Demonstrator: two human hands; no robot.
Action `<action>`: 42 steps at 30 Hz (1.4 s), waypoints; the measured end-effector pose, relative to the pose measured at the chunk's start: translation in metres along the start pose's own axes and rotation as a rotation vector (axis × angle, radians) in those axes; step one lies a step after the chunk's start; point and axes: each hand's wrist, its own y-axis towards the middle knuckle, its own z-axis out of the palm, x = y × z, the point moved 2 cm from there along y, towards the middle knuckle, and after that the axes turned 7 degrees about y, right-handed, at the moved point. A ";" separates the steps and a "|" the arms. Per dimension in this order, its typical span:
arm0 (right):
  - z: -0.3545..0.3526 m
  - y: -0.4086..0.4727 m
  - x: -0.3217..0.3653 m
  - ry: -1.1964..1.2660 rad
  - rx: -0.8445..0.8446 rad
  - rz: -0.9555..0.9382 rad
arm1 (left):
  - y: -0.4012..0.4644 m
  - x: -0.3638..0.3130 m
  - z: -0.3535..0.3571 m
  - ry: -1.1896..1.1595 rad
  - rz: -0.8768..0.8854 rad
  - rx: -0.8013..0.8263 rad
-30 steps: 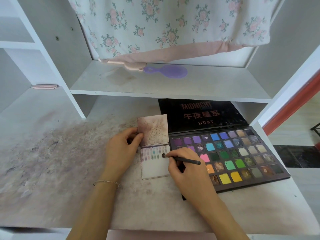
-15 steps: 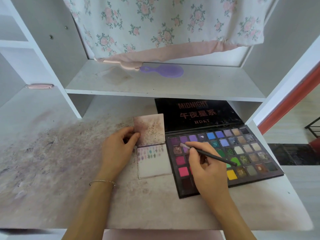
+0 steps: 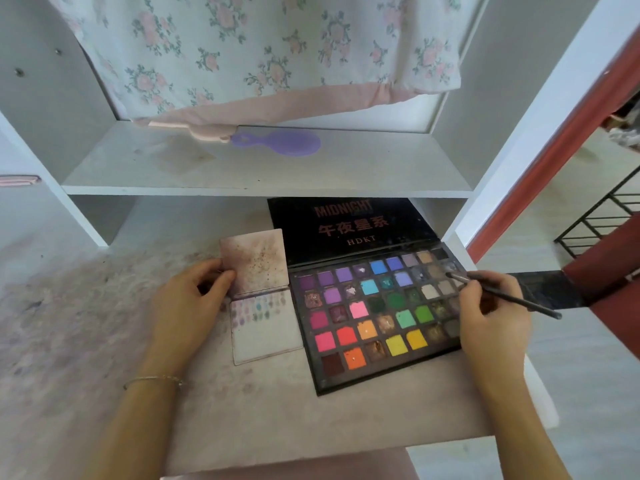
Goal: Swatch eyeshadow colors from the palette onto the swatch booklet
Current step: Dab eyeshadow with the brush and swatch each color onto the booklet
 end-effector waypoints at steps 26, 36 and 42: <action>-0.001 0.028 -0.021 -0.311 0.035 0.012 | -0.003 -0.007 -0.002 0.009 -0.013 0.010; -0.001 0.026 -0.018 -0.316 0.037 0.009 | -0.003 -0.006 -0.002 -0.009 -0.020 0.011; 0.006 0.012 -0.004 -0.186 0.115 -0.052 | -0.002 -0.006 -0.002 0.020 0.000 0.006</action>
